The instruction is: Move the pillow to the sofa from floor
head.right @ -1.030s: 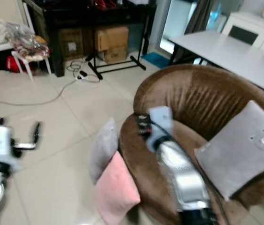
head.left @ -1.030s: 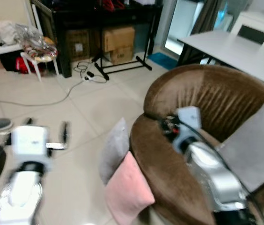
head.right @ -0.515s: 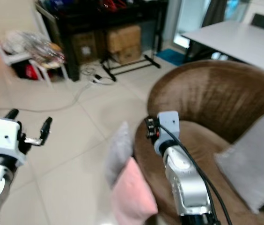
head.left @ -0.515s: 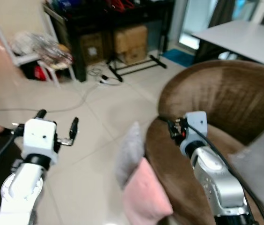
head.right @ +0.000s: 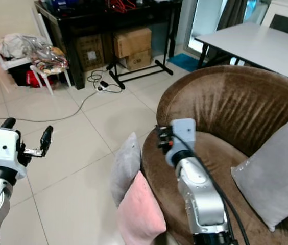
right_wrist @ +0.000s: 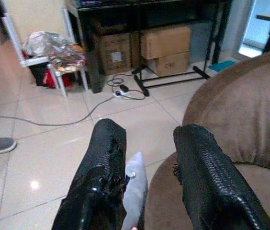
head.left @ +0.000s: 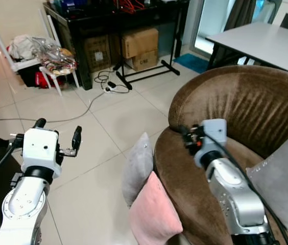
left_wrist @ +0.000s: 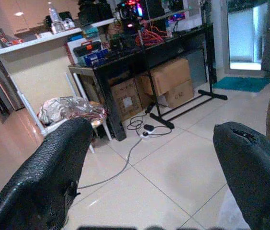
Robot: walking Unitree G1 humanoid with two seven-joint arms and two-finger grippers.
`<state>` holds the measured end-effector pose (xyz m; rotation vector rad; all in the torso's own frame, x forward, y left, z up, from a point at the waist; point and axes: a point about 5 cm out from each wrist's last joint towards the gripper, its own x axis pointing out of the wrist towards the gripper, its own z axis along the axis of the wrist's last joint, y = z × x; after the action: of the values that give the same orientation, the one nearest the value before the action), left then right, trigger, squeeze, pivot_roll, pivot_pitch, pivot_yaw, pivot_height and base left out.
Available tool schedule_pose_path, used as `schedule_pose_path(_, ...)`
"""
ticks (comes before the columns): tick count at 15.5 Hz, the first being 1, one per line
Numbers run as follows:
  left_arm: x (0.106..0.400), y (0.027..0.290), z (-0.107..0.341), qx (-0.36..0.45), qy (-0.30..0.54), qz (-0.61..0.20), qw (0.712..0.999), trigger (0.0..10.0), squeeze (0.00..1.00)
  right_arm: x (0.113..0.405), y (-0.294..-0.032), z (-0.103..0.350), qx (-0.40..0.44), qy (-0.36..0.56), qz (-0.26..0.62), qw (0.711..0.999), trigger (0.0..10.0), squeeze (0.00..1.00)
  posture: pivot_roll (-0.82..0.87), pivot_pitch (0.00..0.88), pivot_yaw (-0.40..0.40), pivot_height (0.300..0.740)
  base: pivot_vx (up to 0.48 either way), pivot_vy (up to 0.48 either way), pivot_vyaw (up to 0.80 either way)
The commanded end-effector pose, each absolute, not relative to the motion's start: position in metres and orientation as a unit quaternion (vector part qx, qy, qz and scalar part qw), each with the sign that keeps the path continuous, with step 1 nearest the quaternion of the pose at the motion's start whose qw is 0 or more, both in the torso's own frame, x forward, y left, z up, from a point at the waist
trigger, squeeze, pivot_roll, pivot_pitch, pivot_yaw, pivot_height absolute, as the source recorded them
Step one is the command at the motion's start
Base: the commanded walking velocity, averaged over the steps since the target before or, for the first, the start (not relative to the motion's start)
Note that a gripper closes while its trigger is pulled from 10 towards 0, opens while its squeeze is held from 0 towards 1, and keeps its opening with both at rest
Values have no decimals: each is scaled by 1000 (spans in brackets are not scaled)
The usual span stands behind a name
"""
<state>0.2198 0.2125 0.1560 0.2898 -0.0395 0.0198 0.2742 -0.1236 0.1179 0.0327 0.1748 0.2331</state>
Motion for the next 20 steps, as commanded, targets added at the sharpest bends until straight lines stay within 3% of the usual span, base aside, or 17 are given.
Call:
schedule_pose_path(1, 219, 215, 153, 148, -16, 18, 989, 10000, 0, 277, -124, 120, 13, 84, 120, 989, 10000, 0, 28, 0, -9, 701, 0, 0, 0)
schedule_pose_path(6, 221, 215, 151, 154, -19, 16, 988, 10000, 0, 276, -123, 119, 9, 91, 125, 988, 10000, 0, 16, 0, -6, 676, 0, 0, 0)
schedule_pose_path(12, 223, 227, 158, 193, -8, -23, 981, 10000, 0, 262, -115, 113, 29, 100, 111, 988, 10000, 0, -2, 0, 94, 616, 0, 0, 0)
schedule_pose_path(20, 222, 208, 152, 145, -25, -32, 989, 10000, 0, 260, -133, 116, 0, 99, 95, 991, 10000, 0, -48, 0, 14, 612, 0, 0, 0)
